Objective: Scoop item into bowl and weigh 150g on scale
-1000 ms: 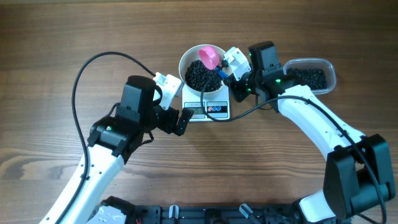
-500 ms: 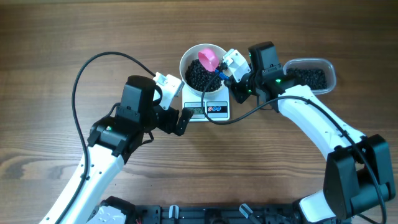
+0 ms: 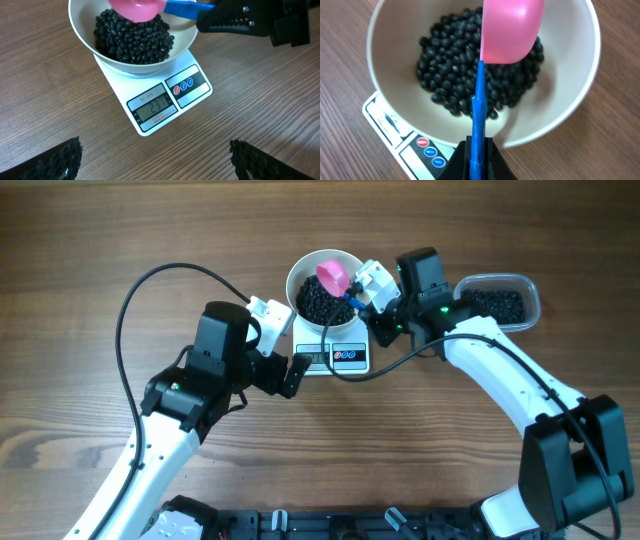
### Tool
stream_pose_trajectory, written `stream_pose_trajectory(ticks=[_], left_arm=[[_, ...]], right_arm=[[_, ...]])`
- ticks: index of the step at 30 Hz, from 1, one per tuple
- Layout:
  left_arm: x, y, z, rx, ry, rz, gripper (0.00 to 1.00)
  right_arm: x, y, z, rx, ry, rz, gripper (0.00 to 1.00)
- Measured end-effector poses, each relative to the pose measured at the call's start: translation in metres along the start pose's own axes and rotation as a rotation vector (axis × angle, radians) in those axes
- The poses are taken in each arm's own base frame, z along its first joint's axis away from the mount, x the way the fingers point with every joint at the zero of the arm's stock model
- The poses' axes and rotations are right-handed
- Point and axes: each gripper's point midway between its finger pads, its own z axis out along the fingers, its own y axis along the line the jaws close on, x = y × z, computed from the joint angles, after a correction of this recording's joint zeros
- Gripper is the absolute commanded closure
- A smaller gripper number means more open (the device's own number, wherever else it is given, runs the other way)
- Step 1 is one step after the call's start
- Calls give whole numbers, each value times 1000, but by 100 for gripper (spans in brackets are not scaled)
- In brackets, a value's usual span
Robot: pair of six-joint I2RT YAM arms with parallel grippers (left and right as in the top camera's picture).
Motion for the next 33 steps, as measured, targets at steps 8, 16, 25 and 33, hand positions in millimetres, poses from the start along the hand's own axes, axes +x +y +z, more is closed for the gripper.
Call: stream_pose_trajectory(ticks=[8, 16, 25, 33], left_arm=[[0, 0, 0, 0, 0, 0, 0], [0, 0, 0, 0, 0, 0, 0], [0, 0, 0, 0, 0, 0, 0], [0, 0, 0, 0, 0, 0, 0]], right_arm=[[-5, 13, 6, 68, 45, -135, 95], [-6, -2, 4, 169, 60, -152, 96], [6, -5, 2, 188, 113, -149, 96], [17, 3, 0, 138, 164, -155, 96]])
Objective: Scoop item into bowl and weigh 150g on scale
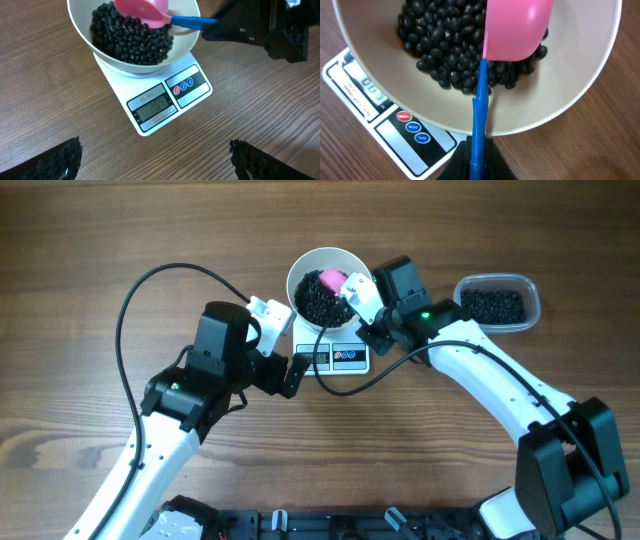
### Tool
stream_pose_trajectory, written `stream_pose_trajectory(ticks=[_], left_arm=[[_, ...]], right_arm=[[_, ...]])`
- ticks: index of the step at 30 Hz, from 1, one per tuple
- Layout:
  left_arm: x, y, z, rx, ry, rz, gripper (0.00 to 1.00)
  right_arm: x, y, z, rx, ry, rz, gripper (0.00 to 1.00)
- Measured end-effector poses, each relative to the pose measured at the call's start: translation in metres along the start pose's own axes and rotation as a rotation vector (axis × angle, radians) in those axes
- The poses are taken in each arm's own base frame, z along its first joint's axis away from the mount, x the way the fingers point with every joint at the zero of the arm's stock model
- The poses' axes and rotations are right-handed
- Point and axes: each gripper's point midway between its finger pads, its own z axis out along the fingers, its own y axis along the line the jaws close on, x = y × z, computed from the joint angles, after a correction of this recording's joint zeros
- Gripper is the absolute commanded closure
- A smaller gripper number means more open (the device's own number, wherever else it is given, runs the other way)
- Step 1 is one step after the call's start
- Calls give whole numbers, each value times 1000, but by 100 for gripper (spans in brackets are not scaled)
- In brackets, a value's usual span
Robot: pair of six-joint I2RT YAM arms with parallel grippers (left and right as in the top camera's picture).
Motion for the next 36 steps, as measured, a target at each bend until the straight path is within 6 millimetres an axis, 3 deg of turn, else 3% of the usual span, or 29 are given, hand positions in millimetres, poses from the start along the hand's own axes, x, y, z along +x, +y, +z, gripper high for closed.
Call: stream_pose_trajectory(ticks=[19, 28, 36], left_arm=[[0, 0, 0, 0, 0, 0, 0], [0, 0, 0, 0, 0, 0, 0], [0, 0, 0, 0, 0, 0, 0]], right_arm=[[-8, 13, -6, -72, -42, 16, 96], [-14, 27, -11, -165, -74, 157, 96], [-11, 16, -13, -196, -81, 325, 96]])
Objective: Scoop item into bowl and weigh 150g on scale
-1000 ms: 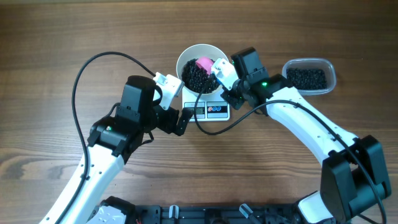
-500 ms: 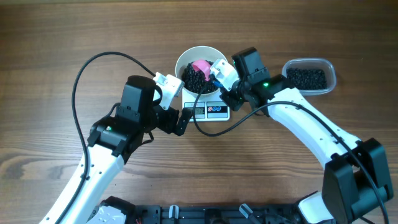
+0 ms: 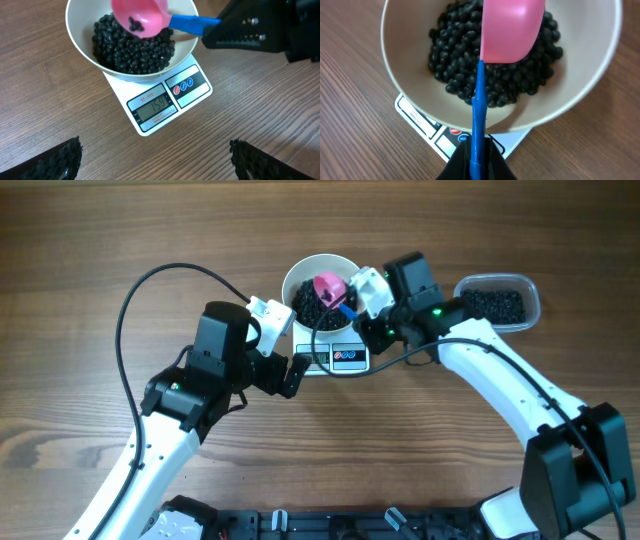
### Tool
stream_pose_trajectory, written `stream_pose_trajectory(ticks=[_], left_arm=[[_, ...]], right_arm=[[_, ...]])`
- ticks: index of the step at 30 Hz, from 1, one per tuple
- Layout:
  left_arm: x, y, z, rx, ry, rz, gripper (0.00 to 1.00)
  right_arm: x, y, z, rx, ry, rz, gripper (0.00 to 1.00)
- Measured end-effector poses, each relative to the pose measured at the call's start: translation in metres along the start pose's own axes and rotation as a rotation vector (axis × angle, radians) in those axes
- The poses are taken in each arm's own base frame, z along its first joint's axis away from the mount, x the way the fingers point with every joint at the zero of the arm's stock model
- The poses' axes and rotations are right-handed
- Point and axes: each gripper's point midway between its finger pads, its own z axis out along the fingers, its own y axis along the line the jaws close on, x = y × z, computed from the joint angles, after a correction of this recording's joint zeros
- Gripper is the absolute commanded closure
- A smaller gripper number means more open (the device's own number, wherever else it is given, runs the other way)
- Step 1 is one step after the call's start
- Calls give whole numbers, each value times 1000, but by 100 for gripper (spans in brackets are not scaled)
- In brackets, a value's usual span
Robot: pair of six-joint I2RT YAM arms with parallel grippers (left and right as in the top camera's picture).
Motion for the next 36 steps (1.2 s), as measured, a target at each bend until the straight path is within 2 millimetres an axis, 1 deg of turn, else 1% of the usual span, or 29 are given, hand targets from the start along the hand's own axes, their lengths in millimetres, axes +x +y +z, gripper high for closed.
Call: stream_pose_trajectory(ticks=[6, 10, 13, 16, 20, 25, 29, 36], left_arm=[[0, 0, 0, 0, 0, 0, 0], [0, 0, 0, 0, 0, 0, 0], [0, 0, 0, 0, 0, 0, 0], [0, 0, 0, 0, 0, 0, 0], [0, 0, 0, 0, 0, 0, 0], [0, 0, 0, 0, 0, 0, 0], [0, 0, 0, 0, 0, 0, 0], [0, 0, 0, 0, 0, 0, 0]], right_arm=[[-2, -18, -8, -37, -35, 128, 96], [-7, -21, -12, -71, -65, 154, 96], [-12, -19, -15, -88, -89, 146, 96], [-23, -18, -22, -89, -136, 125, 96], [-42, -15, -40, -80, -217, 88, 96], [-58, -8, -66, -73, -296, 50, 96], [-62, -5, -75, -70, -319, 39, 96], [-62, -5, -76, -72, -320, 39, 96]])
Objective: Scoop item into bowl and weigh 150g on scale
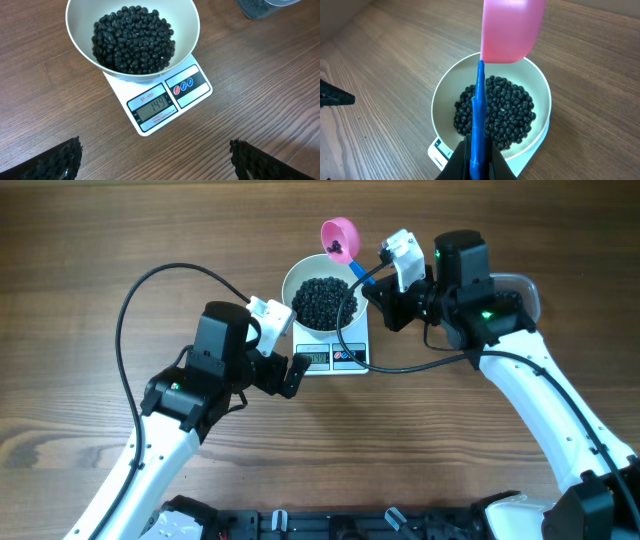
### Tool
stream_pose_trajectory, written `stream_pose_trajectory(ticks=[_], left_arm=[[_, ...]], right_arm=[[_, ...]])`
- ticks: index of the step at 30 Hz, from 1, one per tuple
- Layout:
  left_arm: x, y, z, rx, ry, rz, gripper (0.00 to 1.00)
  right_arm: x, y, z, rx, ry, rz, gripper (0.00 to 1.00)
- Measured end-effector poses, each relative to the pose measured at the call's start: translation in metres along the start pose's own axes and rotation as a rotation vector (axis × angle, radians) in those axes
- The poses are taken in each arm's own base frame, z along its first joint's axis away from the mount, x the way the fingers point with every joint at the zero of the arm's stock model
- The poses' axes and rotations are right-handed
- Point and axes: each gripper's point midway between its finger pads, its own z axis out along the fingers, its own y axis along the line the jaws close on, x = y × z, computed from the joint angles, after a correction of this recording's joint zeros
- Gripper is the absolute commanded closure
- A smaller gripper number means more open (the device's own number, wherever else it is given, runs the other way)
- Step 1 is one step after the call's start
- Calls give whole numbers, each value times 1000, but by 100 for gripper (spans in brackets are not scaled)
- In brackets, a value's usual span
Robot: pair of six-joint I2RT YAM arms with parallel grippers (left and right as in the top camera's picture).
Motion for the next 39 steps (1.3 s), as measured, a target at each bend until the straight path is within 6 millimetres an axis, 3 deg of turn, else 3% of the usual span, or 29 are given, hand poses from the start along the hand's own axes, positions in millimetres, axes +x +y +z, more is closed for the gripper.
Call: stream_pose_trajectory(ticks=[4, 12, 24, 39], left_arm=[[0, 0, 0, 0, 0, 0, 0], [0, 0, 0, 0, 0, 0, 0], [0, 0, 0, 0, 0, 0, 0], [0, 0, 0, 0, 0, 0, 0]], right_arm=[[3, 0, 0, -1, 11, -6, 96], [29, 4, -2, -20, 114, -109, 96], [34, 9, 4, 8, 148, -242, 96], [44, -5, 13, 54, 192, -266, 96]])
